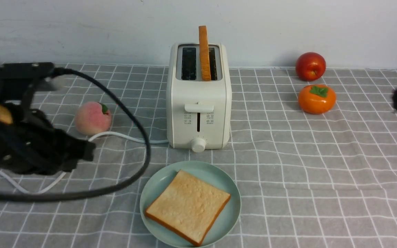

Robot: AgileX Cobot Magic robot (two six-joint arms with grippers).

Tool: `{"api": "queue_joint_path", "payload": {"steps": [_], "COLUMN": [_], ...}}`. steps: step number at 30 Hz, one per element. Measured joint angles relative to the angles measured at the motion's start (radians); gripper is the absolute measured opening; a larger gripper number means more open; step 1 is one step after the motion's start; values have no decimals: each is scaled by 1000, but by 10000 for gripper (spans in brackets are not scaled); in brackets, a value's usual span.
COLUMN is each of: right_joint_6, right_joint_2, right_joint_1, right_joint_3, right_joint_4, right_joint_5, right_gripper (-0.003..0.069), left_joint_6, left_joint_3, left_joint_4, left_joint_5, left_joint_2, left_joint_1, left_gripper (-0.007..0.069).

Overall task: Take toasted bread from bread machine on grey coffee table place on plate.
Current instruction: 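Grasp the toast slice in the toaster and pull it up out of the slot with the right gripper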

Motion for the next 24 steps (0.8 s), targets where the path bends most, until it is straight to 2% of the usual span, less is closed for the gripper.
{"api": "queue_joint_path", "payload": {"steps": [2, 4, 5, 6, 7, 8, 11, 12, 13, 15, 17, 18, 19, 21, 24], "right_joint_6": [-7, -5, 9, 9, 18, 20, 33, 33, 39, 39, 40, 40, 40, 40, 56], "right_joint_2": [146, 212, 300, 311, 408, 418, 606, 616, 708, 760, 900, 900, 978, 1070, 1178], "right_joint_1": [68, 104, 157, 157, 201, 206, 265, 268, 290, 302, 333, 335, 347, 358, 365], "right_joint_3": [-114, -169, -246, -256, -345, -355, -535, -545, -635, -684, -811, -820, -895, -971, -1065], "right_joint_4": [-3, -22, -59, -65, -114, -119, -183, -185, -192, -193, -203, -205, -223, -256, -327], "right_joint_5": [-19, -26, -42, -45, -72, -75, -138, -142, -174, -190, -227, -229, -252, -273, -283], "right_gripper": [55, 60, 76, 78, 113, 118, 250, 258, 342, 390, 513, 513, 572, 620, 627], "left_joint_6": [-53, -62, -79, -82, -114, -117, -146, -146, -150, -150, -153, -153, -154, -154, -154], "left_joint_3": [68, 102, 149, 154, 202, 207, 279, 283, 309, 319, 333, 334, 335, 335, 335], "left_joint_4": [63, 68, 69, 68, 58, 57, 29, 27, 14, 6, -20, -25, -31, -35, -36], "left_joint_5": [20, 21, 21, 21, 21, 19, 17, 17, 17, 18, 30, 31, 50, 71, 99], "left_joint_2": [-157, -234, -346, -346, -461, -461, -627, -642, -696, -722, -766, -768, -773, -773, -773], "left_joint_1": [0, 0, 0, 0, 0, 0, 0, 0, 0, 0, 0, 0, 0, 0, 0], "left_gripper": [-14, -14, -14, -14, -14, -14, -14, -14, -14, -14, -14, -14, -14, -14, -14]}}
